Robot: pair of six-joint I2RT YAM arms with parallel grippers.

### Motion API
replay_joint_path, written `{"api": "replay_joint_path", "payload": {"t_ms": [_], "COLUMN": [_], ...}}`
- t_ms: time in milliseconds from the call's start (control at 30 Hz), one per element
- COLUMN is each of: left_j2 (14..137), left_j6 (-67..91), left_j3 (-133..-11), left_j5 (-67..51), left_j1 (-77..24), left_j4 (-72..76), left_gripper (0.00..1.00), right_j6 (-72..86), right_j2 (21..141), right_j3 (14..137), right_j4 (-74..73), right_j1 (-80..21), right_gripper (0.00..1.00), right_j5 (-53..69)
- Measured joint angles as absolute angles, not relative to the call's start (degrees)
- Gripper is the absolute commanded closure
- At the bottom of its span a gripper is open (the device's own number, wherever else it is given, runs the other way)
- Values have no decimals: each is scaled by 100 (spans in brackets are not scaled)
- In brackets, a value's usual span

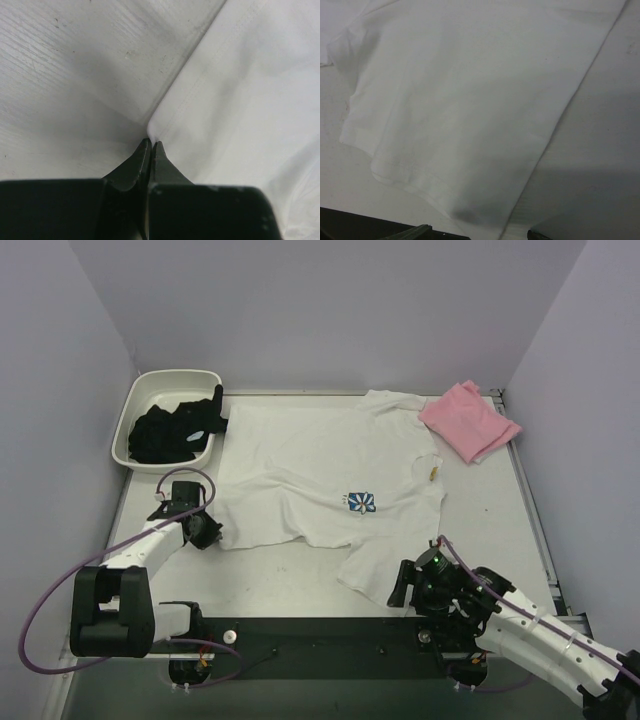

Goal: Fold and stack the t-shirts

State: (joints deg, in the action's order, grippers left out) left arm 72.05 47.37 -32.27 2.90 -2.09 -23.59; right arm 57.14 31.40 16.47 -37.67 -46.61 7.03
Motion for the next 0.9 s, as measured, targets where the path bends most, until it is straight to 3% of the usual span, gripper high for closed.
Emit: {"api": "replay_joint_path", "payload": {"t_ms": [233,633,867,900], "left_j2": [7203,7135,7059,7048], "left_j6": [4737,4731,4689,4678], "left_j3": [-3197,-3197,-3197,-3197], "left_j5": [272,274,274,274], "left_j1": [-209,-158,-91,-89], "left_j4": [-2340,-2357,-2381,-2383], "left_gripper": [100,100,100,100], "right_j6": [5988,6152,6178,6189], "right_j2": [3164,3393,3441,3454], "right_j3": [1551,1444,1393,1387], "right_j4": [-3559,-3223,-3177,-3177], "right_j1": [-4755,-4810,-4810,-4810], "right_gripper": [51,71,91,98], "right_j5": [709,740,729,729]}}
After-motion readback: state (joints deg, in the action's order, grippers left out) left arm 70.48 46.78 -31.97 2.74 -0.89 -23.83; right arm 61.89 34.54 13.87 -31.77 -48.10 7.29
